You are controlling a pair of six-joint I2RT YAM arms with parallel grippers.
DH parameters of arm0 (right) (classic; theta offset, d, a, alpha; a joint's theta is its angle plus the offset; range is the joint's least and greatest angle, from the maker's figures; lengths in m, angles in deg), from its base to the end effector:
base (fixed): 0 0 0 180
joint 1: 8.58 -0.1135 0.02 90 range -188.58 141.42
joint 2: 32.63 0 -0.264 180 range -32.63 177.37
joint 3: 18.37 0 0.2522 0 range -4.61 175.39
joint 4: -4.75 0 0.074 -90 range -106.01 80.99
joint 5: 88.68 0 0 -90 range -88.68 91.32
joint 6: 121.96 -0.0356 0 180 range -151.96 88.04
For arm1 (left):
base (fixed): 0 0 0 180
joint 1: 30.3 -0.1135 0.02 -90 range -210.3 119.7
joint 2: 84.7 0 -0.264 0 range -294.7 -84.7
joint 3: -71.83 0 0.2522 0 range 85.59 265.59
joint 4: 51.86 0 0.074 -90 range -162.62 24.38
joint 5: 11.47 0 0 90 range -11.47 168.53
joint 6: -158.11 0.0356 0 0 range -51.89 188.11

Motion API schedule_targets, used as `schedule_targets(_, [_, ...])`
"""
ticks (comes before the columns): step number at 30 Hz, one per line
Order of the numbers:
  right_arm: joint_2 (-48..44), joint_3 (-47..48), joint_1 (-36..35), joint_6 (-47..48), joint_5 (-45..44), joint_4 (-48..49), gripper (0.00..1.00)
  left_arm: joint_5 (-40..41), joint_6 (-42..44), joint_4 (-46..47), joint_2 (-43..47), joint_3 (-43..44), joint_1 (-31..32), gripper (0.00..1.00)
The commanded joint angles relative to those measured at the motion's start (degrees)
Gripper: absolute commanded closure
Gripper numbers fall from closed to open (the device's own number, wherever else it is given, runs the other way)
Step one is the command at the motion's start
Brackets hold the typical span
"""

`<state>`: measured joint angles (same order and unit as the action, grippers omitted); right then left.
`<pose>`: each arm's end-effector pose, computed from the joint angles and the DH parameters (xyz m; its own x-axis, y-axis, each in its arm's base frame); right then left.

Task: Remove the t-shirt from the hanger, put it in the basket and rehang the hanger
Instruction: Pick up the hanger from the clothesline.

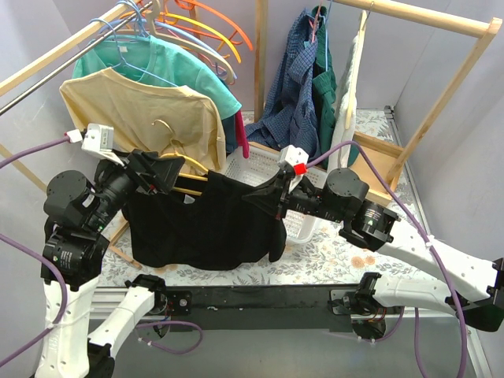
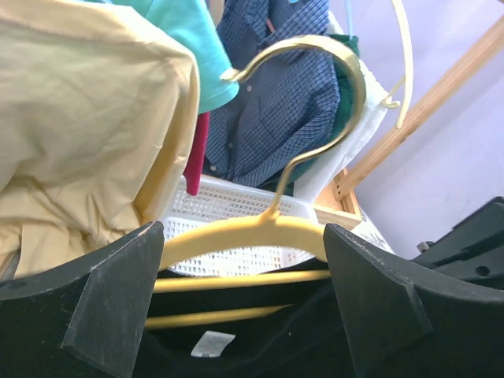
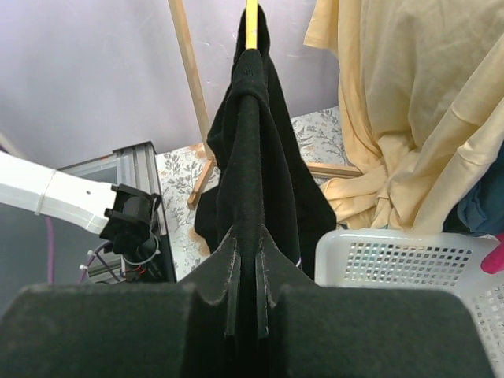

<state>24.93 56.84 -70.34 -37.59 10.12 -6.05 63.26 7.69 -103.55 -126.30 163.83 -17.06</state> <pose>0.1027 0.2027 0.4258 -0.0363 0.1373 -0.9899 -0.9435 0.3219 0.0792 0.0871 -0.0301 0.4807 -0.4259 -0.7617 -0.4884 0.2165 0.4383 -0.8724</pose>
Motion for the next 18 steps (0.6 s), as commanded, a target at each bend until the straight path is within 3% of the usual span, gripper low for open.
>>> schedule_targets(1, [-1.8,0.5,-0.1,-1.5,2.0,7.9,0.99,-4.8,3.6,3.9,1.0,-1.1,-0.1,0.17])
schedule_targets(13, [-2.4,5.1,-0.2,-3.4,12.1,1.0,0.99,-16.8,16.3,1.6,-0.1,-2.7,-0.1,0.14])
schedule_targets(18, [-3.9,4.6,-0.1,-2.5,14.0,-0.1,0.99,-22.9,17.6,0.4,-0.1,-1.6,-0.2,0.20])
